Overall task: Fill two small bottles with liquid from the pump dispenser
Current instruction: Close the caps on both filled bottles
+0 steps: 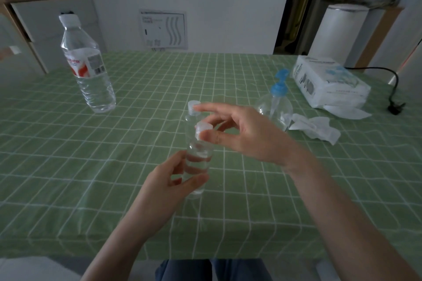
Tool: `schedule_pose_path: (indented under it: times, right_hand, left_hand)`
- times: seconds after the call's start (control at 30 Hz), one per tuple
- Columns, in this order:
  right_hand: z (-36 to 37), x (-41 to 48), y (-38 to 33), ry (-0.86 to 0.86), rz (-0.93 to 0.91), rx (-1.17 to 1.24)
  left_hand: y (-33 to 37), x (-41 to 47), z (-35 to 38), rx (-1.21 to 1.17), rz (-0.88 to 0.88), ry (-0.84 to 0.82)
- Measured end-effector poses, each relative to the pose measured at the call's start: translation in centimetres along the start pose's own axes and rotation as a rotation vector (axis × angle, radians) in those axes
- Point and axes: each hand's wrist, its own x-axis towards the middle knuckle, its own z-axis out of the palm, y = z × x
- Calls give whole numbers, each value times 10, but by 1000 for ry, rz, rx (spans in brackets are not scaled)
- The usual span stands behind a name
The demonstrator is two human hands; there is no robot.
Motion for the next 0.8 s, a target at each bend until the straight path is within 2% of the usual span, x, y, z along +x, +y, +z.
schedule_pose_path:
  times: [0.07, 0.23, 0.4, 0.57, 0.73, 0.8]
  right_hand:
    - [1, -2, 3, -14, -21, 27]
    - [9, 3, 5, 145, -13, -17]
    - [5, 1, 5, 9, 4, 52]
    - [10, 3, 6, 144, -4, 16]
    - [8, -1, 6, -12, 7, 124]
    - [8, -2, 6, 26, -14, 132]
  left_hand:
    - [-1, 0, 0, -14, 3, 0]
    - [-2, 1, 2, -26, 18, 0]
    - [-1, 3, 0, -20, 25, 13]
    - [1, 2, 3, -8, 36, -2]
    - [1, 3, 1, -26, 23, 13]
    - [1, 3, 1, -10, 23, 9]
